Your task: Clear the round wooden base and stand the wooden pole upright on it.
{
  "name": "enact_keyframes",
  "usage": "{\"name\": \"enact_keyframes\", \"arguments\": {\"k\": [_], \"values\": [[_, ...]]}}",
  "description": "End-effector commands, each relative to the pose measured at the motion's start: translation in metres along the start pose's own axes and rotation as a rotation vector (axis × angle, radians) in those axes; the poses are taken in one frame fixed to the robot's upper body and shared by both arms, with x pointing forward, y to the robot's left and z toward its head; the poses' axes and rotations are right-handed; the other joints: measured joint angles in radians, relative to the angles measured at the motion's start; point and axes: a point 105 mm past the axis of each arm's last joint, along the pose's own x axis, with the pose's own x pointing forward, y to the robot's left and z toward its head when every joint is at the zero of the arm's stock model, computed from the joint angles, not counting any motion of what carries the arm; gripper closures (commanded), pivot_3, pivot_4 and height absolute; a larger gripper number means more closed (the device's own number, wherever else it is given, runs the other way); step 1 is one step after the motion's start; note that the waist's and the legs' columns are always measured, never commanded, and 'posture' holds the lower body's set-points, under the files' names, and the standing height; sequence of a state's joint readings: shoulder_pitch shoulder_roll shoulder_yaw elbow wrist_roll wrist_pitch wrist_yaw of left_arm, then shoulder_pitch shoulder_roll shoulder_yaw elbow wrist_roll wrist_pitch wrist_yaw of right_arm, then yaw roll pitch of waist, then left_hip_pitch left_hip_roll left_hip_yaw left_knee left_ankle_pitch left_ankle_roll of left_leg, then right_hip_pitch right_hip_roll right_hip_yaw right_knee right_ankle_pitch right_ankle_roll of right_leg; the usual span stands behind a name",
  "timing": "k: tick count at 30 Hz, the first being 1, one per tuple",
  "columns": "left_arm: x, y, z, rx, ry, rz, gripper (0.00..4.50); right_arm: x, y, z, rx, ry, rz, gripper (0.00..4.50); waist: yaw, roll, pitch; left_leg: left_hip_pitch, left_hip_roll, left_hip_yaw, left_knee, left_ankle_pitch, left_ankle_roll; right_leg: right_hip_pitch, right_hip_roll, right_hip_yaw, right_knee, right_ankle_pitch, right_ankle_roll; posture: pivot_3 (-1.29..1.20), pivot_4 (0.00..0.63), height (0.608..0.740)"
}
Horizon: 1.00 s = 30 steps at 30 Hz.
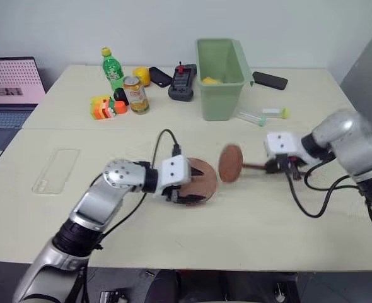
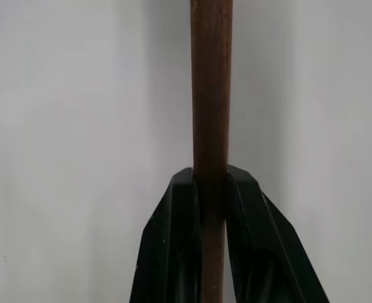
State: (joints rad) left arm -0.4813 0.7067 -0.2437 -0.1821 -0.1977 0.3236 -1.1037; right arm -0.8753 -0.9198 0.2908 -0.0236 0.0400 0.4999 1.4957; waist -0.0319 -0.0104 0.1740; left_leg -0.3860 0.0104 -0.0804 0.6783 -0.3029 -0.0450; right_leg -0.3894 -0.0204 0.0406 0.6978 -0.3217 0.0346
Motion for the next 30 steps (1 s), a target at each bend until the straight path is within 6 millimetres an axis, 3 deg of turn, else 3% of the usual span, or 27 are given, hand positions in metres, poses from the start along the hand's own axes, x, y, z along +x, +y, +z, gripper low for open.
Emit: {"name": "enact_keyframes", "arguments": {"k": [1, 6, 11, 16, 21, 30], "values": [[-0.029, 0.014, -0.004, 0.012, 0.027, 0.055, 1.26, -0.024, 0.001, 0.046, 0.027, -0.264, -0.137, 4.3, 0.0, 0.0, 0.0, 0.0, 0.0, 0.0, 0.0, 0.0, 0.0, 0.0, 0.0, 0.0, 0.0, 0.0, 0.0, 0.0, 0.15, 0.74], [-0.047, 0.024, 0.005, 0.014, 0.022, 0.08, 1.26, -0.034, 0.01, 0.088, 0.085, -0.631, -0.313, 4.3, 0.003, 0.0, 0.0, -0.001, -0.001, -0.001, 0.0, 0.0, 0.0, 0.001, 0.0, -0.001, 0.0, 0.0, 0.0, 0.0, 0.15, 0.74], [-0.067, 0.026, -0.001, 0.01, 0.074, 0.097, 1.26, -0.003, 0.014, 0.123, 0.169, -0.9, -0.367, 4.3, -0.007, -0.003, -0.001, 0.0, 0.0, -0.001, -0.001, 0.0, 0.0, 0.0, 0.001, -0.001, 0.001, 0.0, 0.0, 0.0, 0.15, 0.74], [-0.076, 0.027, -0.011, -0.028, 0.091, 0.115, 1.26, 0.016, 0.01, 0.135, 0.211, -0.963, -0.394, 4.3, -0.01, -0.001, 0.001, 0.0, -0.001, 0.0, -0.001, 0.0, 0.0, 0.0, 0.001, 0.0, 0.002, 0.0, 0.0, 0.0, 0.15, 0.74], [-0.09, 0.02, -0.025, -0.078, 0.142, 0.149, 1.26, 0.038, 0.02, 0.141, 0.235, -1.008, -0.376, 4.3, -0.016, -0.001, 0.001, 0.0, 0.0, 0.0, -0.001, 0.0, 0.0, 0.0, 0.001, -0.001, 0.001, 0.0, 0.0, 0.0, 0.15, 0.74], [-0.094, 0.007, -0.026, -0.101, 0.139, 0.164, 1.26, 0.067, 0.026, 0.145, 0.247, -1.045, -0.358, 4.3, -0.018, -0.001, 0.001, 0.001, 0.0, 0.0, -0.002, 0.0, 0.0, 0.0, 0.001, 0.0, 0.002, 0.0, 0.0, 0.0, 0.15, 0.74]]}}
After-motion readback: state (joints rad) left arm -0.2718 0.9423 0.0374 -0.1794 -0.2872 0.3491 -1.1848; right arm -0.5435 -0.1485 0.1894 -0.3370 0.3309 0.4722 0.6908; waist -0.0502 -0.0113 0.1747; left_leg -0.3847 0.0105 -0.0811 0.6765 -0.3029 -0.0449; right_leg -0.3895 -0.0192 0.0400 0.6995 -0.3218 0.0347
